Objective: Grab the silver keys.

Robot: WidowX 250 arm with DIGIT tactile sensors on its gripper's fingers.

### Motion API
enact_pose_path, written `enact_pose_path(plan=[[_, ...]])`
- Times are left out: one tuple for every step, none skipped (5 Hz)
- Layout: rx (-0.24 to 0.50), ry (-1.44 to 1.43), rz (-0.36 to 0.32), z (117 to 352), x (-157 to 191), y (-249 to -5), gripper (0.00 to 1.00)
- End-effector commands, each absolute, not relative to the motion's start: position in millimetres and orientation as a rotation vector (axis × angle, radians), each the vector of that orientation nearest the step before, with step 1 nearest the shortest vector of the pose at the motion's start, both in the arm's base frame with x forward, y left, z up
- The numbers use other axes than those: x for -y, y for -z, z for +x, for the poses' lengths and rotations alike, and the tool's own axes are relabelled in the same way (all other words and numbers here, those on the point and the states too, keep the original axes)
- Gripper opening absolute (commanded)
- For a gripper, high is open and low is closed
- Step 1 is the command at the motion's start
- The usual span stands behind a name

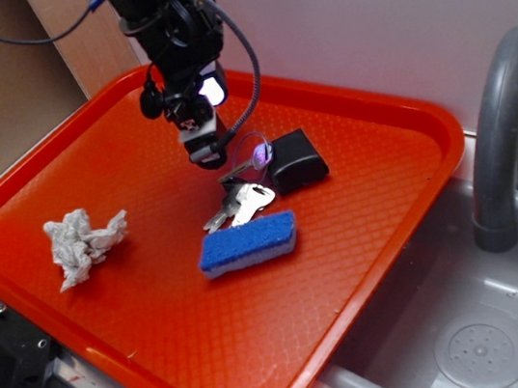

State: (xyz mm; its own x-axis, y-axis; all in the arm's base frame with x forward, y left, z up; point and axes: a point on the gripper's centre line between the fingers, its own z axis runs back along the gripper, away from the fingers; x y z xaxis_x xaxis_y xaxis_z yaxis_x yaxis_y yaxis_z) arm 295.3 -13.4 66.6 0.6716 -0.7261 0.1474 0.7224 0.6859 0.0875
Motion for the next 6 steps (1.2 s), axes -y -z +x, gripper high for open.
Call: enact_pose_path(plan=[[0.181, 0.908, 0.04, 311, 28, -67, 1.0], [0.153, 0.95, 0.054, 306, 35, -54, 1.0], [0.143, 0.947, 0.042, 297, 39, -41, 0.91], [0.14, 0.921, 0.07, 294, 44, -35, 0.0], [0.145, 0.921, 0.062, 295, 44, -32, 0.0], [0.135, 0.913, 0.074, 296, 49, -24, 0.0]])
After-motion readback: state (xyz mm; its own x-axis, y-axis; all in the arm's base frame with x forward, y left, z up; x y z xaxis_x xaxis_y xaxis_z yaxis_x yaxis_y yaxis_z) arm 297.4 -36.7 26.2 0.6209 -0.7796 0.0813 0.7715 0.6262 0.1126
